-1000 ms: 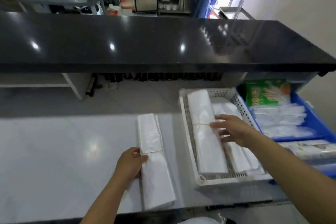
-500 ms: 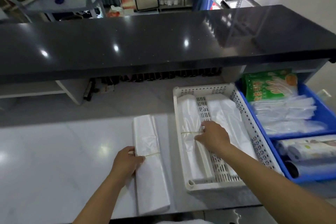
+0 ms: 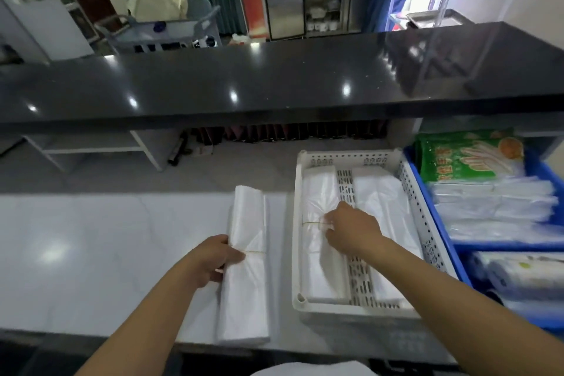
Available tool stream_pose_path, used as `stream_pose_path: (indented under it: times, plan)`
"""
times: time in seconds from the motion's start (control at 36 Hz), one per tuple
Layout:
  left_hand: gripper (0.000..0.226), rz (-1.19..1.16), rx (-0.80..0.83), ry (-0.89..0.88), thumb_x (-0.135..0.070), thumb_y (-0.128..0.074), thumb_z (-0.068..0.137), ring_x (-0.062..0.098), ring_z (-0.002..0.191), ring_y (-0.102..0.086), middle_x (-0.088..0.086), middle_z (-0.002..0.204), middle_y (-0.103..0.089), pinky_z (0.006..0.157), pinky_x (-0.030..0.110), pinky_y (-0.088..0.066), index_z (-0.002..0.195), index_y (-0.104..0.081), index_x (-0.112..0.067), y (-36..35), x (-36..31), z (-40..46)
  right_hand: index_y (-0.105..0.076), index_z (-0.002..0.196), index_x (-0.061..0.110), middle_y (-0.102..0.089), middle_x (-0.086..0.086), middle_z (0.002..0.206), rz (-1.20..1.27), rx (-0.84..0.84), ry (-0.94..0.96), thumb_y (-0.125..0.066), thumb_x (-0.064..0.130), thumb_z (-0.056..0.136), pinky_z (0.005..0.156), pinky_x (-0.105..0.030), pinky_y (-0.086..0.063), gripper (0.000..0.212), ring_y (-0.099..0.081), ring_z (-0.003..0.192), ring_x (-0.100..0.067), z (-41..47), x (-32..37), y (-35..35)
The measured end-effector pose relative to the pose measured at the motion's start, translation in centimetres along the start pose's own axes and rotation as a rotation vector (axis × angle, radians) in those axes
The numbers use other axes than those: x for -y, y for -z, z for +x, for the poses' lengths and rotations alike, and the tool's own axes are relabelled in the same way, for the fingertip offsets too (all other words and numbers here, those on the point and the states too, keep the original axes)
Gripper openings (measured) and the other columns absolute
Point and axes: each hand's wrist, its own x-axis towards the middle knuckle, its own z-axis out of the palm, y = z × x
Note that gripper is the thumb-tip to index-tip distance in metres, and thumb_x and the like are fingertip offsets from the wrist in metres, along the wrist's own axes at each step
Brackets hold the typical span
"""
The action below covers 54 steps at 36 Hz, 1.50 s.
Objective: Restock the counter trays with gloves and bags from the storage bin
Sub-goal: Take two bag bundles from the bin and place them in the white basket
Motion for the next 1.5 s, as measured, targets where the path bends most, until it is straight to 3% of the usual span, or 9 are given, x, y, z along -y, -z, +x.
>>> stream_pose_path:
  times: [0.08,0.17,0.25,0.44,0.67,0.78,0.92,1.33,1.5]
  plan:
    - [0.031,-0.082,0.001,-0.054,-0.005,-0.07,0.085,0.03,0.087,-0.073,0.012,0.101,-0.075,0.064,0.035,-0.058,0.116,-0.064,-0.008,0.8,-0.6,-1.2,-0.064,0.09,0.03,-0.052,0.001,0.108,0.091,0.021,0.006,-0.05,0.03,0.088,0.07,-0.03,-0.045,0.014,-0.061,0.096,-0.024,-0.3,-0.7,0.6]
    - [0.035,-0.193,0.008,-0.159,-0.008,-0.073,0.083,0.026,0.084,-0.076,0.008,0.1,-0.078,0.062,0.035,-0.058,0.116,-0.065,-0.015,2.0,-2.1,-3.2,-0.061,0.122,0.033,-0.055,0.005,0.13,0.321,-0.055,-0.002,-0.055,0.04,0.091,0.081,-0.029,-0.046,0.032,-0.061,0.112,-0.02,-0.8,-1.7,1.1]
    - [0.044,-0.287,0.09,-0.297,-0.015,-0.079,0.078,0.025,0.095,-0.075,0.007,0.112,-0.075,0.066,0.035,-0.059,0.119,-0.066,-0.021,2.6,-4.3,-5.7,-0.061,0.127,0.028,-0.061,0.004,0.126,0.771,-0.095,0.01,-0.063,0.042,0.089,0.077,-0.032,-0.057,0.04,-0.066,0.096,-0.015,-1.8,-1.6,2.9]
    - [0.044,-0.334,0.23,-0.467,-0.019,-0.08,0.072,0.021,0.095,-0.074,0.005,0.112,-0.076,0.067,0.033,-0.06,0.115,-0.072,-0.021,-2.8,-9.7,-10.2,-0.067,0.122,0.018,-0.068,-0.015,0.121,1.606,0.346,0.133,-0.073,0.028,0.086,0.074,-0.048,-0.06,0.038,-0.07,0.102,-0.037,-4.0,0.3,7.2]
    - [0.032,-0.168,0.32,-0.468,-0.031,-0.072,0.088,0.025,0.105,-0.071,0.004,0.113,-0.075,0.075,0.034,-0.06,0.119,-0.072,-0.023,-7.7,-10.5,-8.6,-0.073,0.11,0.021,-0.074,-0.011,0.111,1.627,0.215,-0.004,-0.07,0.008,0.084,0.072,-0.041,-0.058,0.029,-0.072,0.084,-0.027,-5.3,-2.9,6.4]
    - [0.042,-0.034,-0.053,-0.362,-0.039,-0.066,0.092,0.021,0.117,-0.059,-0.004,0.125,-0.062,0.086,0.04,-0.058,0.133,-0.057,-0.032,-7.3,-9.0,-5.6,-0.075,0.105,0.022,-0.075,-0.011,0.107,1.631,0.163,-0.111,-0.072,0.007,0.082,0.066,-0.037,-0.058,0.028,-0.071,0.076,-0.024,-5.9,-5.8,5.8]
    - [0.037,-0.169,0.265,-0.116,-0.029,-0.065,0.093,0.027,0.101,-0.072,0.0,0.116,-0.074,0.075,0.048,-0.061,0.13,-0.062,-0.03,-8.5,-6.0,-4.2,-0.078,0.096,0.022,-0.076,-0.009,0.101,1.66,0.114,-0.186,-0.07,0.005,0.082,0.057,-0.031,-0.057,0.024,-0.072,0.07,-0.022,-6.2,-8.7,5.5]
    - [0.031,-0.134,0.265,-0.159,-0.02,-0.054,0.099,0.019,0.096,-0.074,-0.007,0.107,-0.076,0.07,0.044,-0.062,0.118,-0.069,-0.04,-10.0,-4.7,-4.2,-0.071,0.112,0.018,-0.077,-0.009,0.099,1.536,0.183,-0.235,-0.07,0.005,0.083,0.057,-0.033,-0.057,0.032,-0.073,0.072,-0.023,-2.2,-7.0,5.0]
    - [0.03,-0.153,0.249,-0.153,-0.018,-0.053,0.099,0.018,0.095,-0.073,-0.007,0.107,-0.076,0.072,0.045,-0.062,0.117,-0.07,-0.036,-10.1,-4.9,-4.5,-0.055,0.131,0.022,-0.069,-0.007,0.109,0.846,0.055,-0.268,-0.082,0.019,0.074,0.065,-0.033,-0.056,0.063,-0.069,0.086,-0.024,-0.2,-4.1,2.7]
